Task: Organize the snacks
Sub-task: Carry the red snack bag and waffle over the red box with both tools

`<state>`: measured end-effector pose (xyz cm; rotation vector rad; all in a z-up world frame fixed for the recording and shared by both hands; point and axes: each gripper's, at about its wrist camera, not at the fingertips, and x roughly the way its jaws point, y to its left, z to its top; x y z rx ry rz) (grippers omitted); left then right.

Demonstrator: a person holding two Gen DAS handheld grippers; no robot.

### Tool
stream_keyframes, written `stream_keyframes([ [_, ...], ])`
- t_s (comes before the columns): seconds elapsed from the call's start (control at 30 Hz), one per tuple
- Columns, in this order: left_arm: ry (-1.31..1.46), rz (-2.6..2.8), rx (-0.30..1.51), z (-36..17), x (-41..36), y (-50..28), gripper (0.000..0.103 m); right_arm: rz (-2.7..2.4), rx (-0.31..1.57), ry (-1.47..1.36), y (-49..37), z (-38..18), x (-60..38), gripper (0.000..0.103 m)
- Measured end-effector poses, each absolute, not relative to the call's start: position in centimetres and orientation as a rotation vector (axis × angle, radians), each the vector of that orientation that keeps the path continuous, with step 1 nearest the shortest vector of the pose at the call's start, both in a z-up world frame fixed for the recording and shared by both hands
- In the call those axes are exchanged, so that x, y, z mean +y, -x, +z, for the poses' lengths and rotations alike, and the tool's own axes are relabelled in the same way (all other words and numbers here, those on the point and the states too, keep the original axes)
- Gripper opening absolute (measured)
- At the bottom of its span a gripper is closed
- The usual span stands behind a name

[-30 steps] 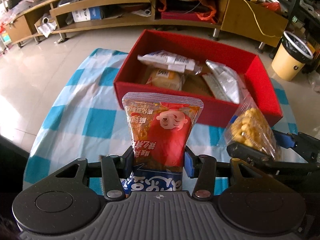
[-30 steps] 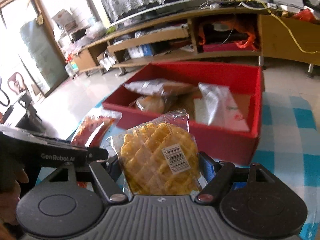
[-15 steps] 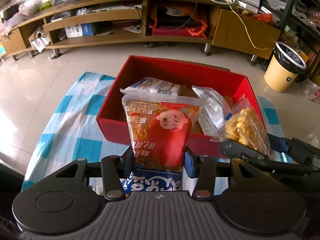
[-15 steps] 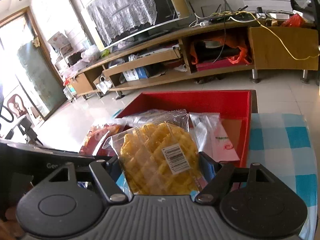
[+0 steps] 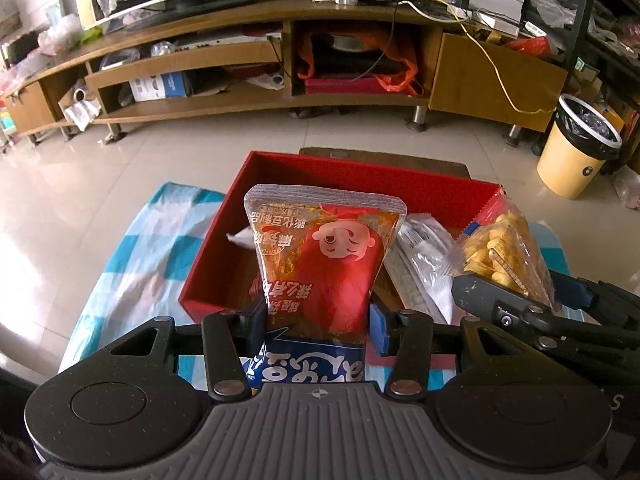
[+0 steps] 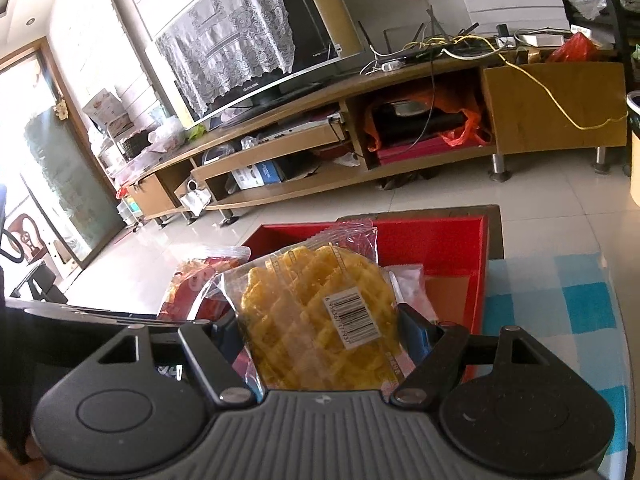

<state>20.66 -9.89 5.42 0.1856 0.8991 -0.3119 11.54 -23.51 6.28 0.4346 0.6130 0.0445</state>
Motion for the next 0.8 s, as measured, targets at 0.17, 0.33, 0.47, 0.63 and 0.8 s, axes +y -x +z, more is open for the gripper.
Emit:
stream_keyframes([
  [0.17, -0.182, -0.307, 0.892, 5.4, -10.2, -21.6, 0.057, 0.038, 0.604, -0.438, -12.5, 6.3, -24.0, 0.072],
  [0.33, -0.184, -0.297, 0.887, 5.3, -10.6, -22.4, 0.057, 0.034, 0.602, -0.443, -13.4, 6.1, -24.3, 0.072],
  [0.47, -0.192, -0.292, 0.881, 5.1, -10.9, -22.9, 0.057, 0.028, 0.605, -0.450, -14.0, 5.9, -24.6, 0.072],
  [0.63, -0.201, -0.281, 0.882, 4.7, -11.3, -23.8, 0.057, 0.021, 0.619, -0.453, -15.0, 5.4, -25.0, 0.072],
  [0.8, -0.204, -0.271, 0.886, 4.2, -11.3, -24.6, 0.057, 0.017, 0.630, -0.456, -16.1, 4.9, -25.1, 0.072],
])
